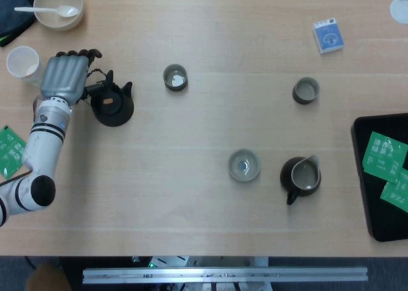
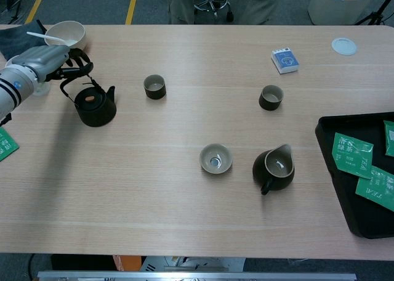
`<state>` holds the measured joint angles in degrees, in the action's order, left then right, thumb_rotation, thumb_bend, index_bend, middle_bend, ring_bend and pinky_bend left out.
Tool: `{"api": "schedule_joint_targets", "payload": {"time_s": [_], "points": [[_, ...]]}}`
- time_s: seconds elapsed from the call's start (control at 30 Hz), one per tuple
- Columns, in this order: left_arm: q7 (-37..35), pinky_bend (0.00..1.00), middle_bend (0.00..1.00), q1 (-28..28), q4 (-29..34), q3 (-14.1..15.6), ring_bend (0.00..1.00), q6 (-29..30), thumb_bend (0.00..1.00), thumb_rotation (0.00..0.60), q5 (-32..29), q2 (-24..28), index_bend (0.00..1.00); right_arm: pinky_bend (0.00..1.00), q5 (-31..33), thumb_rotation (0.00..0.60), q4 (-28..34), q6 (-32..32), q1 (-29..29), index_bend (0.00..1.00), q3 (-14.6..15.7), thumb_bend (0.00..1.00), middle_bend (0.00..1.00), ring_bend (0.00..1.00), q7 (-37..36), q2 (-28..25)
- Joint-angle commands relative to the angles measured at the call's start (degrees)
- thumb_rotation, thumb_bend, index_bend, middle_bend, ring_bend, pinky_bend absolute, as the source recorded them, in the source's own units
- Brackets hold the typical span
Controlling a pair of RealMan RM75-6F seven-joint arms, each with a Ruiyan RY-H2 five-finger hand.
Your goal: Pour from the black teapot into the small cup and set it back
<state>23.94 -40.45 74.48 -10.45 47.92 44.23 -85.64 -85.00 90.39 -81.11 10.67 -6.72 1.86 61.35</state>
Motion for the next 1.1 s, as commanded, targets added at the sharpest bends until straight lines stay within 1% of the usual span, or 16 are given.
{"api": "schedule_joint_targets", "payload": {"time_s": [0.03, 0.2, 0.37, 0.53, 0.8, 0.93, 1.1], "points": [[1.4, 0.23, 0.26, -0.7, -1.1, 0.8, 0.24, -0.8, 0.36, 0.063, -1.8, -0.6, 0.19, 0.13, 0.0, 0.6, 0.0, 0.0, 0.0, 0.26, 0.0, 0.43, 0.31, 0.19, 0.0, 0.0], [2.3, 0.23, 0.29, -0.8, 0.0, 1.4, 0.25, -0.5, 0.36, 0.063, -3.5, -0.1, 0.2, 0.13, 0.2, 0.6, -0.1, 0.2, 0.1, 0.26, 0.1, 0.43, 0.31, 0.19, 0.0, 0.1], [0.3, 0.23, 0.31, -0.7, 2.7, 1.0, 0.26, -1.3, 0.36, 0.061, -4.0, 0.9, 0.22, 0.13, 0.1, 0.6, -0.1, 0.0, 0.0, 0.26, 0.2, 0.43, 0.31, 0.19, 0.0, 0.2], [-2.3, 0.23, 0.32, -0.3, 5.5, 1.3, 0.26, -1.4, 0.36, 0.059, -1.1, 1.8, 0.24, 0.13, 0.2, 0.6, -0.3, -0.3, -0.3, 0.26, 0.4, 0.43, 0.31, 0.19, -0.2, 0.2], [-4.1, 0.23, 0.32, -0.1, 9.7, 2.3, 0.26, -0.9, 0.36, 0.057, 2.2, 2.6, 0.24, 0.13, 0.1, 0.6, -0.7, -1.0, -0.8, 0.26, 0.5, 0.43, 0.31, 0.19, -0.7, 0.2], [-3.8, 0.23, 0.32, -0.3, 11.3, 3.0, 0.26, -0.5, 0.36, 0.061, 3.3, 3.0, 0.24, 0.13, 0.2, 0.6, -0.9, -1.1, -0.9, 0.26, 0.6, 0.43, 0.31, 0.19, -1.0, 0.3], [-0.6, 0.23, 0.33, -0.8, 11.3, 4.3, 0.27, 1.5, 0.36, 0.061, 3.5, 3.0, 0.25, 0.13, 0.1, 0.6, -1.3, -1.3, -1.1, 0.26, 0.6, 0.43, 0.31, 0.19, -1.5, 0.4]]}}
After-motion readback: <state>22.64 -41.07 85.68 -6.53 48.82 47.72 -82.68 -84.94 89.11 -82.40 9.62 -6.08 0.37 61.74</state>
